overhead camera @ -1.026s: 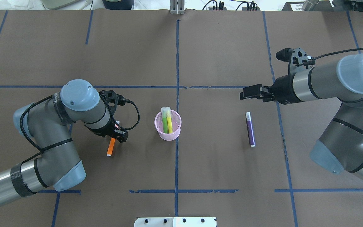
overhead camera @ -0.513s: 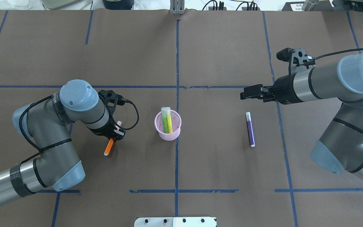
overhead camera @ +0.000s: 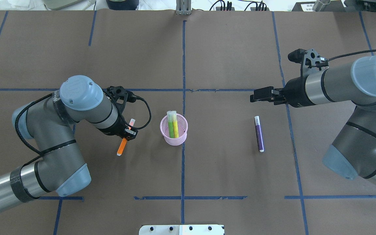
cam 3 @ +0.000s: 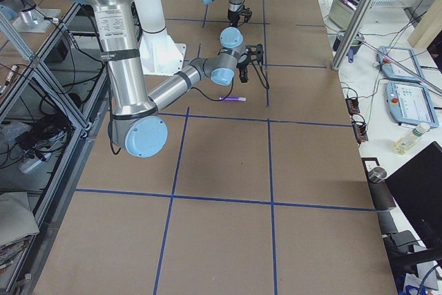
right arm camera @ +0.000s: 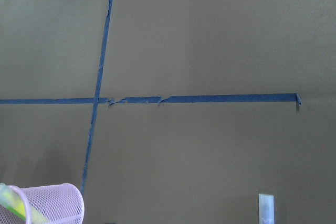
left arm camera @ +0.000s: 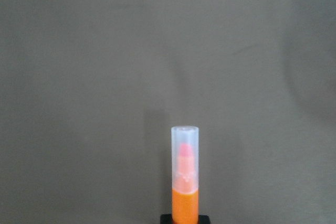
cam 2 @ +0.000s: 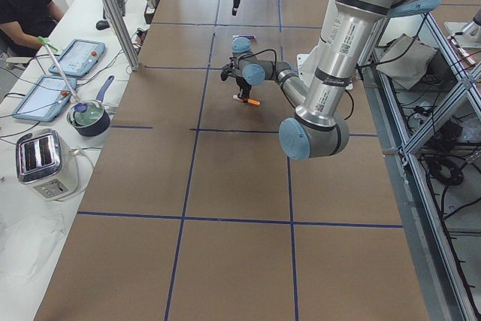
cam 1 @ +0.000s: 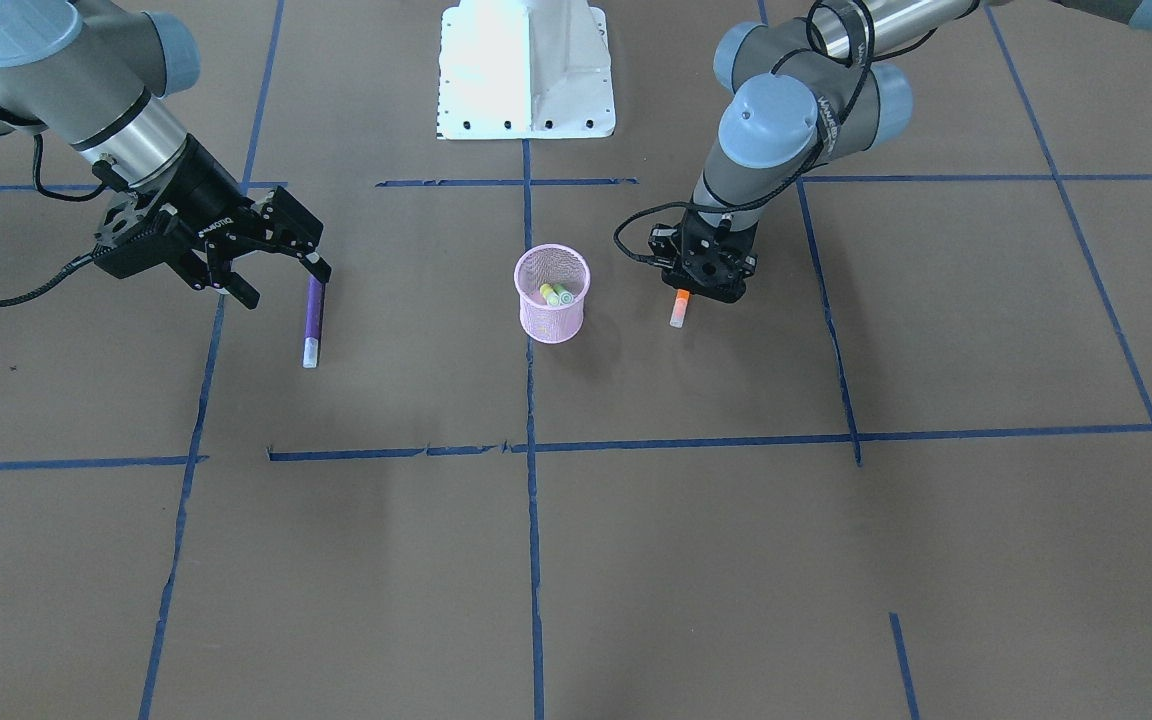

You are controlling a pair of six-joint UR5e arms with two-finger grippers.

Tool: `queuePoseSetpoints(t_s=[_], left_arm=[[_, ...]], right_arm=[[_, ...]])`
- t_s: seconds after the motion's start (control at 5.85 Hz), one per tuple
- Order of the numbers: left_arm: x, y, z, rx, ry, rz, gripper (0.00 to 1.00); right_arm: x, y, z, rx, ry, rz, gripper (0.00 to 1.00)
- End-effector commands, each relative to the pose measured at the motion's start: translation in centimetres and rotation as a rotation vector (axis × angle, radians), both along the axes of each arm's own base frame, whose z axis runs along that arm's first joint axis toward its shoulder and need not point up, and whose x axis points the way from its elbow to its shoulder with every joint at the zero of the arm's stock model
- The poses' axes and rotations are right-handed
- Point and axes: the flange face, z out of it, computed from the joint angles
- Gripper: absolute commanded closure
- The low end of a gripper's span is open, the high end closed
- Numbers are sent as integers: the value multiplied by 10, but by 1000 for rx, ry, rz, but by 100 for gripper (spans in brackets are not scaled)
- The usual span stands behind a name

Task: Collect pens into pen holder
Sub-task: 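Lift the orange marker with the left gripper and carry it over the cup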

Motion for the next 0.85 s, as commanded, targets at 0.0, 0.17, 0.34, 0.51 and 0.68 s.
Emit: queuePoseSetpoints(t_s=[0.0,0.17,0.34,0.51,0.68], left_arm=[[-31,-11,-76,198,181,-180,100],[-40,-6,-96,194,300,-266,100],[-27,16,-112,297,426,-408,100],[0,51,-112,359,451,-476,99],[-4,55,-111,380,488,-513,98]], right_arm=[[4,1,1,2,1,10,1],[3,1,1,1,3,11,1],[3,1,2,1,4,13,1],[3,0,3,1,7,18,1],[3,-1,5,3,13,30,1]])
